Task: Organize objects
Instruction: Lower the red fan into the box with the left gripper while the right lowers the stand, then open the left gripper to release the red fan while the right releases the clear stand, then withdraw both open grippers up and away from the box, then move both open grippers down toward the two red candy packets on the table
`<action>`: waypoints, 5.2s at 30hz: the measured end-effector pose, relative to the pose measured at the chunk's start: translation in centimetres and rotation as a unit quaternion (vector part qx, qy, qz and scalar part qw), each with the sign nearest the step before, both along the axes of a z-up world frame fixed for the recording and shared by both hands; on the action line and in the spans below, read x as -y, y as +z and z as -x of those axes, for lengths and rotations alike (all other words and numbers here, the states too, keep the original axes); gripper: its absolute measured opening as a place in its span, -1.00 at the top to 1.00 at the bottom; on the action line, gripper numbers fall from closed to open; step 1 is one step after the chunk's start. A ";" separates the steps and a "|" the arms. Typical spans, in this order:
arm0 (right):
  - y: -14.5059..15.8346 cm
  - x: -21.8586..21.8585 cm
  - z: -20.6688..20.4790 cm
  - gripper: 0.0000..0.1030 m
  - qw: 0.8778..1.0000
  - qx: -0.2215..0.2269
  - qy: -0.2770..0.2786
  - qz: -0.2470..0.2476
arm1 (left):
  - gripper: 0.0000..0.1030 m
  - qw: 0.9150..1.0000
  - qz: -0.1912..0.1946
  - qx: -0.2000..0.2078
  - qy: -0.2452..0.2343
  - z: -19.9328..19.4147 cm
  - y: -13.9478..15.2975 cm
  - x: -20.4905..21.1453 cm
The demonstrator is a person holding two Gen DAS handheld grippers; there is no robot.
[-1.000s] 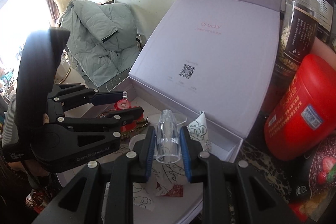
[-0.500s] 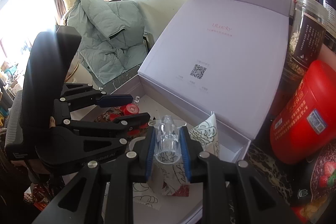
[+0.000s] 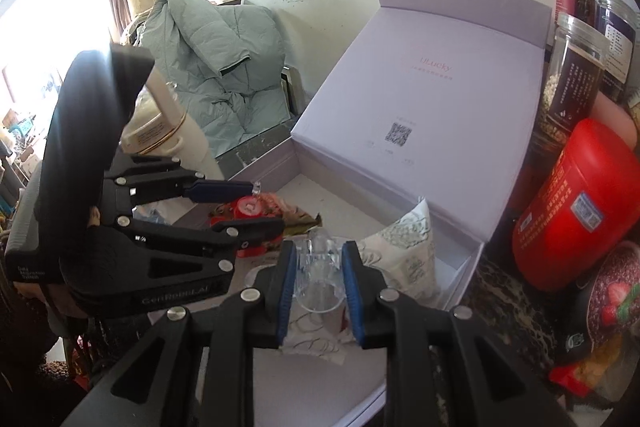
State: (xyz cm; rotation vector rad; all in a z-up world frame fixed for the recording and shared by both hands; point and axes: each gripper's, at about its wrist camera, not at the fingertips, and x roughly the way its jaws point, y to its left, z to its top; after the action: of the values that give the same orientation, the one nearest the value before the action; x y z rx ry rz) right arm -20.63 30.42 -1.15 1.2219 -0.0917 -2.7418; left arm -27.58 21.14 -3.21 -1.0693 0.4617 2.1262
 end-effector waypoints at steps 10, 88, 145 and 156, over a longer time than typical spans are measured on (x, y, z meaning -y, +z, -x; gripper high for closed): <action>-0.6 3.0 -3.2 0.55 0.999 0.031 -0.028 -0.017 | 0.29 0.999 0.012 0.015 -0.034 -2.5 -1.2 3.2; 10.3 4.8 -14.6 -0.46 0.974 -0.107 -0.194 -0.049 | -0.85 0.992 -0.082 -0.095 0.002 -8.7 11.4 9.9; -7.2 20.1 -11.3 -0.28 0.992 0.094 0.059 0.053 | -0.90 0.980 -0.028 0.080 0.183 -15.2 -3.8 27.9; -7.6 18.4 -12.0 0.13 0.994 0.097 0.049 0.030 | -0.90 0.984 -0.022 0.098 0.150 -15.5 -4.6 25.5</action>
State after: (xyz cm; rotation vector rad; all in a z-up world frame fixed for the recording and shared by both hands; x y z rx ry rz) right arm -8.63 12.05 -8.74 1.4320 -0.1278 -2.5131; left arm -12.07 -4.40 -7.77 -1.3780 0.1662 2.2448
